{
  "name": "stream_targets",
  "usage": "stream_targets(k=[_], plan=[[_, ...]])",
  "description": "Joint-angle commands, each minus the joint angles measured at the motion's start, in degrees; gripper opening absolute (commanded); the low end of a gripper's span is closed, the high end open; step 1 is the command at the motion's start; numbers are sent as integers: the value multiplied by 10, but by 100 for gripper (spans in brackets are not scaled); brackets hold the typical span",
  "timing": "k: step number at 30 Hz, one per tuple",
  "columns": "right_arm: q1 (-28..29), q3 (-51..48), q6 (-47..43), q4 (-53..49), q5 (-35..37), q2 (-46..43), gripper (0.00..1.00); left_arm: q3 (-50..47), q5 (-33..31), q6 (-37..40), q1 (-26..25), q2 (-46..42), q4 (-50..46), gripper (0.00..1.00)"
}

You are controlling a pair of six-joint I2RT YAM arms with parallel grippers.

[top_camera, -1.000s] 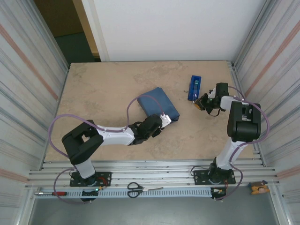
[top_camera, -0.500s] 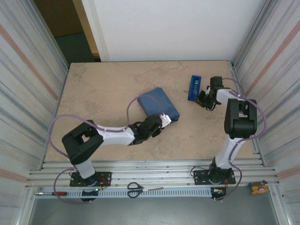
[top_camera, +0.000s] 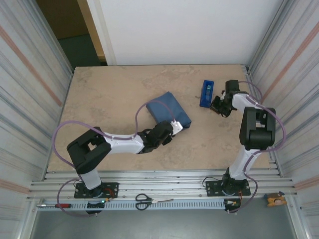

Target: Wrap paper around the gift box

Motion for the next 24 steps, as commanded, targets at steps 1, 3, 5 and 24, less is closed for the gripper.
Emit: stream_targets(k=[1, 3, 5, 24], plan=[[1, -4, -12, -41, -3, 11, 0, -37, 78, -35, 1, 62, -147, 43], [4, 3, -4, -33, -19, 29, 0, -35, 77, -36, 1, 63, -150, 43], [8, 4, 0, -29, -17, 38, 0, -36, 77, -36, 0, 61, -151, 43], [0, 4, -117, -189, -246, -134, 0, -41, 80, -38, 0, 60, -147, 43]])
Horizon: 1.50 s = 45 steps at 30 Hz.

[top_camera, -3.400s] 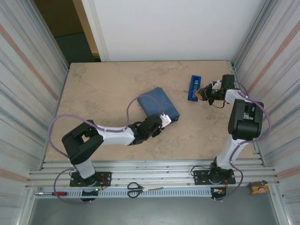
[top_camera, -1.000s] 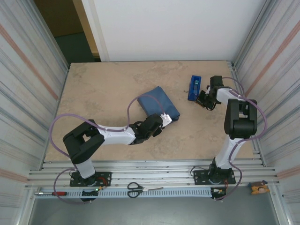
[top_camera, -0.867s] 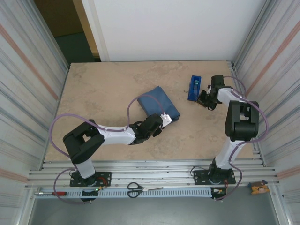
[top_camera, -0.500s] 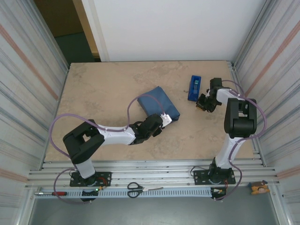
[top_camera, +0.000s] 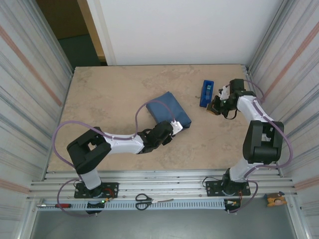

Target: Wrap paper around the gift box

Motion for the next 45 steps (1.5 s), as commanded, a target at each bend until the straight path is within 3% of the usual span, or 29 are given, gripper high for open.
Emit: stream_targets(k=[1, 6, 14, 25, 45], plan=[[-2, 15, -38, -72, -75, -17, 0, -39, 81, -34, 0, 60, -146, 43], [14, 22, -18, -62, -134, -14, 0, -36, 82, -33, 1, 63, -147, 43], [89, 21, 37, 14, -198, 9, 0, -37, 82, -37, 0, 65, -146, 43], [141, -157, 104, 170, -260, -9, 0, -40, 87, -42, 1, 66, -140, 43], [162, -180, 105, 149, -199, -4, 0, -39, 89, -43, 1, 66, -146, 42]])
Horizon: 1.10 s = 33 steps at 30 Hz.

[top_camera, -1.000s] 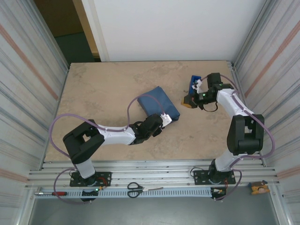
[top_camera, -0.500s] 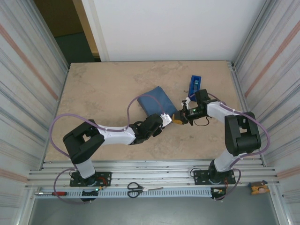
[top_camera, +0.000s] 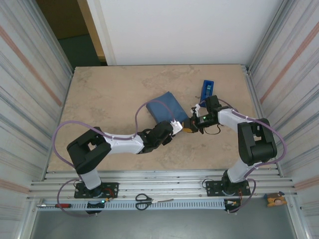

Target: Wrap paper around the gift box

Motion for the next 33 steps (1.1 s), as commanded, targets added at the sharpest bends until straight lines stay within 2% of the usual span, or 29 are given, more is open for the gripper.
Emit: stream_targets(k=[1, 8, 12, 15, 33], plan=[[3, -9, 12, -3, 10, -9, 0, -38, 88, -37, 1, 63, -147, 42], [3, -18, 24, -2, 31, -32, 0, -39, 89, -37, 0, 62, -147, 42], [10, -19, 34, 18, 30, -29, 16, -37, 90, -37, 0, 65, -147, 42], [14, -14, 37, 23, 31, -29, 17, -37, 91, -37, 0, 65, -147, 42], [14, -12, 51, 36, 34, -46, 52, -36, 93, -37, 0, 65, -147, 41]])
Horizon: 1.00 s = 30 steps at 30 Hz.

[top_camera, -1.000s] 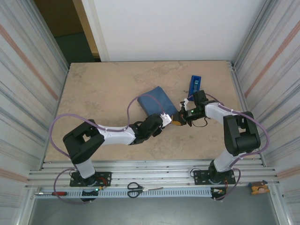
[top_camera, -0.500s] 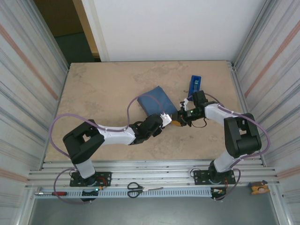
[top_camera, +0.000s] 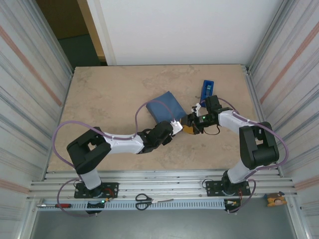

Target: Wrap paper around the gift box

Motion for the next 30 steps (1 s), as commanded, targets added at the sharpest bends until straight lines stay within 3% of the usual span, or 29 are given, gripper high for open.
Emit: stream_targets(k=[1, 2, 4, 9, 11, 13, 16, 23, 30], plan=[[4, 2, 5, -3, 2, -18, 55, -37, 91, -37, 0, 63, -148, 40], [4, 2, 6, -1, 2, -19, 61, -38, 91, -37, 0, 63, -148, 40], [4, 3, 7, -2, 2, -20, 63, -38, 91, -37, 0, 63, -147, 40], [4, -2, -2, -30, 46, -36, 59, -34, 92, -37, 0, 65, -148, 40], [4, -15, 0, -31, 67, -51, 44, -34, 92, -36, 0, 66, -148, 40], [7, -38, 11, -21, 83, -62, 14, -34, 92, -36, 1, 66, -147, 40], [23, -72, 35, 16, 105, -67, 0, -34, 93, -36, 0, 67, -146, 40], [73, -86, 91, 109, 169, -44, 0, -35, 93, -36, 0, 66, -147, 40], [82, -74, 155, 205, 211, -15, 0, -38, 93, -38, 0, 66, -143, 40]])
